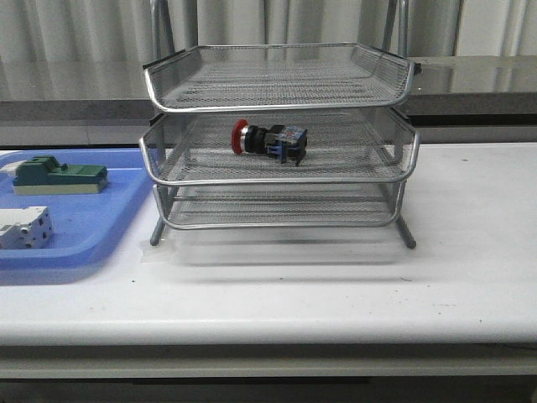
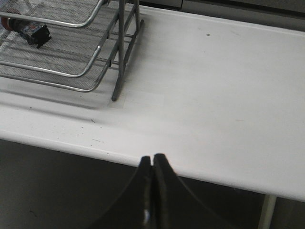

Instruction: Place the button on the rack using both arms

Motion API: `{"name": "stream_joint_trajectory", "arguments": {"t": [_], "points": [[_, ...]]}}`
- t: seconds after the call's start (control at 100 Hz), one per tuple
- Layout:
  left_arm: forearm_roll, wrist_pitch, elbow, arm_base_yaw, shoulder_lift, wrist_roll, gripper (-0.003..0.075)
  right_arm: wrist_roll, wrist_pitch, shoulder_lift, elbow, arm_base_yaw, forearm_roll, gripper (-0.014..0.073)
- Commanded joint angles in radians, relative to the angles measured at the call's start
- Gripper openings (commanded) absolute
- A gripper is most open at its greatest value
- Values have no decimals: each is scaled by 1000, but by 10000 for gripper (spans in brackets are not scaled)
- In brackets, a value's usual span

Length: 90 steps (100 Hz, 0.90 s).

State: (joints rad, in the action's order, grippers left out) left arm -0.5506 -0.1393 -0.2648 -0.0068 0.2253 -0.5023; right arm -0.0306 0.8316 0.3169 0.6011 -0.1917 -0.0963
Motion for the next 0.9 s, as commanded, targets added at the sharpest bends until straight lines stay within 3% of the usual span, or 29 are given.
{"name": "stream_joint_trajectory", "arguments": {"t": [0.0,0.36,0.62,0.89], "points": [[-12,71,-26,-2,10,11,-20,-2,-70,8,22,8,-16,-60],[-12,71,-26,-2,10,11,-20,-2,-308,-37,-143,14,-12,-60],[-12,71,-26,-2,10,11,-20,-2,-543,-180,-333,90,37,-60],[-12,71,-26,-2,10,11,-20,-2,-646,-321,-499,106,56,-60]]}}
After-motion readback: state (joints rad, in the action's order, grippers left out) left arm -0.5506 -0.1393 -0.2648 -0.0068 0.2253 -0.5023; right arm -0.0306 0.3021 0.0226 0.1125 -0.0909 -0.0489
